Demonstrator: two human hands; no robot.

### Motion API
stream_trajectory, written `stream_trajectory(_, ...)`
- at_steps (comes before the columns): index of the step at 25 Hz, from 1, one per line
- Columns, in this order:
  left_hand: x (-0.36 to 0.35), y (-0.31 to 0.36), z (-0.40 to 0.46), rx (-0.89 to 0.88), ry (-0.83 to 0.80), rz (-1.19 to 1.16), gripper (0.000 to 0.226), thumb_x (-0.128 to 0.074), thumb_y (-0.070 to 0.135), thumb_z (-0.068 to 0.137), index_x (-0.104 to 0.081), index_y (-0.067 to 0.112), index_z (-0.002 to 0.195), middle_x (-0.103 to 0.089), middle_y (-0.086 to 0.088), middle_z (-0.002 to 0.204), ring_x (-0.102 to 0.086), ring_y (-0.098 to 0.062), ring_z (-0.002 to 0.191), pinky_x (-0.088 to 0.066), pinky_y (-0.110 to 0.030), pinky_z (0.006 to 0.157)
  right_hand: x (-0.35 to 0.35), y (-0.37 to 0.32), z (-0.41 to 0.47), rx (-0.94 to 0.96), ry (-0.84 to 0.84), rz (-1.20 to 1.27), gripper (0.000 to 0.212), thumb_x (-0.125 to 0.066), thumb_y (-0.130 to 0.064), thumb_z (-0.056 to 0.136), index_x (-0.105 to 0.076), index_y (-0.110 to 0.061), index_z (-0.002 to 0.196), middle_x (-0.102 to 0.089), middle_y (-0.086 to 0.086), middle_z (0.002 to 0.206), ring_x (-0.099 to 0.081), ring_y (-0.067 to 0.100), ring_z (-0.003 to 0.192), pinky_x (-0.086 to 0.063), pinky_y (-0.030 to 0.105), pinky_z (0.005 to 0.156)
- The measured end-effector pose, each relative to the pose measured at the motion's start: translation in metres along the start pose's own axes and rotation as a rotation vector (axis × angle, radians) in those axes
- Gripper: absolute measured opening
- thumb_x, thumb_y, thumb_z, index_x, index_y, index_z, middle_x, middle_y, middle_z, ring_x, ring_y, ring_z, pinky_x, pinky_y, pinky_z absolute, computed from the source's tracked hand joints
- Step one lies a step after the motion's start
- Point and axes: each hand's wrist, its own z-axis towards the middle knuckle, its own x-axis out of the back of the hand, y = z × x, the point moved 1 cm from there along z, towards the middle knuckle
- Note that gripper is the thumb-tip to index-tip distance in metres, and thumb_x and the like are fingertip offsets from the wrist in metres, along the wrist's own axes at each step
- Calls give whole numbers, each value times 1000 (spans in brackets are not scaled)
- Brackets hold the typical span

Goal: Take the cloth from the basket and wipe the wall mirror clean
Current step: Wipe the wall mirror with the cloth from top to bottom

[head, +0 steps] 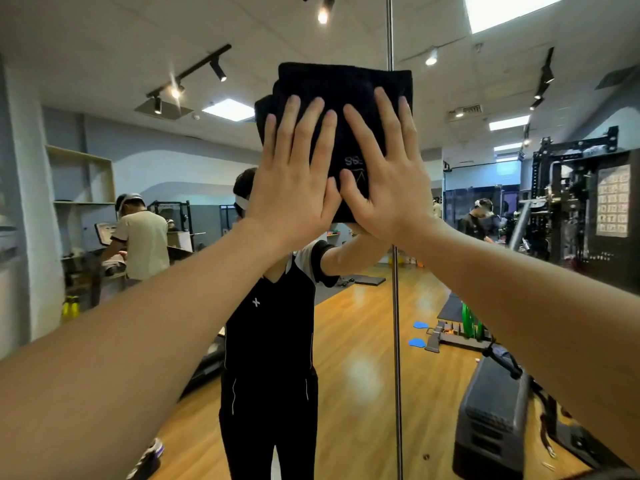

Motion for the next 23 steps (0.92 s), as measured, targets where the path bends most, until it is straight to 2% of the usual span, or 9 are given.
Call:
stream_trajectory(10,6,-14,-11,-29,-21,18,74,-33,37,100,-16,2,163,-15,-21,170,-7,-41,159,-11,-58,129,-9,-18,-3,-18,28,-19,72,-50,-44,96,-34,-22,162,-18,17,172,-8,45,159,-20,59,126)
stream_trajectory(23,29,-81,-48,-83,-35,7,75,-36,33,97,-20,0,162,-18,-22,170,-9,-41,159,-14,-58,128,-32,-94,1,-41,11,-39,75,-49,-45,94,-31,-22,164,-16,18,172,-6,48,158,-19,62,125)
